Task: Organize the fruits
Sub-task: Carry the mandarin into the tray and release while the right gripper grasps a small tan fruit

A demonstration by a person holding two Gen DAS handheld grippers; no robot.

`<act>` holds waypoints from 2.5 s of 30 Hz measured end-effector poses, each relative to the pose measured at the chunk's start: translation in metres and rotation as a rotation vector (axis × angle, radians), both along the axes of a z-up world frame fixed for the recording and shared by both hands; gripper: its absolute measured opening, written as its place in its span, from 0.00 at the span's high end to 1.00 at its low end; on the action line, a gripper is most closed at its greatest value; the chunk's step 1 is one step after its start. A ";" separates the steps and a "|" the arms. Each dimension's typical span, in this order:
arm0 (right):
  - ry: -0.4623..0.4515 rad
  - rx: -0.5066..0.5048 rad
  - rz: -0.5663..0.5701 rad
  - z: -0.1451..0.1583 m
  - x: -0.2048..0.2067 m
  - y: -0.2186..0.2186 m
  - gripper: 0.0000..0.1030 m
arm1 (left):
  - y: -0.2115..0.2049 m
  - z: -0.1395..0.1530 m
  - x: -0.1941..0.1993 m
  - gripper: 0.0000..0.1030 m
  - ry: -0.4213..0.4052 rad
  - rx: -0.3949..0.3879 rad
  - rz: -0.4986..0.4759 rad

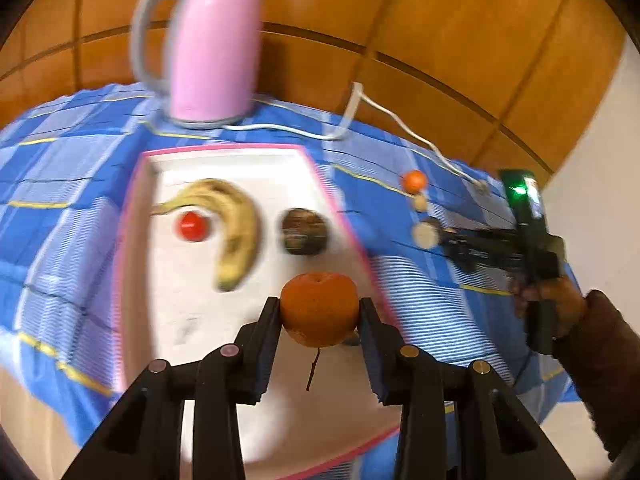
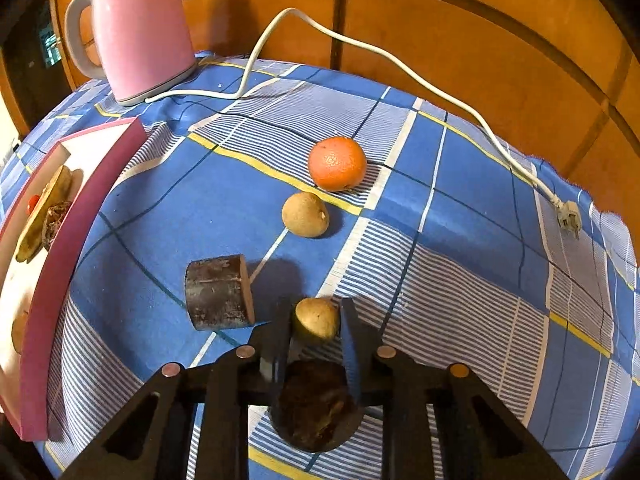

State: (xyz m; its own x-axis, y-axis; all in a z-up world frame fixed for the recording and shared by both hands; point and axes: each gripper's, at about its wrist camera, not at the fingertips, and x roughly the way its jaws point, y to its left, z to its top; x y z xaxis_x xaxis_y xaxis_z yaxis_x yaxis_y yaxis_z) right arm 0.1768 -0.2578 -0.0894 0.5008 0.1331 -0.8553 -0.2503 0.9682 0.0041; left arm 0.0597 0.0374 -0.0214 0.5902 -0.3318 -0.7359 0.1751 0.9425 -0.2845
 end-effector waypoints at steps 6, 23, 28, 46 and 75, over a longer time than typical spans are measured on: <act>0.004 0.001 -0.010 0.000 0.001 0.000 0.77 | 0.039 0.000 -0.016 0.62 -0.019 0.033 0.087; -0.002 -0.042 -0.044 0.001 0.003 0.008 0.77 | 0.071 -0.004 -0.012 0.62 0.019 -0.032 0.159; -0.007 -0.010 -0.047 0.001 0.001 0.002 0.77 | 0.061 -0.003 0.015 0.62 0.027 0.004 0.162; -0.024 0.019 -0.058 0.000 -0.002 -0.001 0.77 | 0.057 -0.019 0.035 0.41 -0.003 0.118 0.233; -0.191 0.076 -0.061 0.071 -0.042 0.020 0.77 | 0.043 0.004 -0.021 0.37 -0.013 0.135 0.263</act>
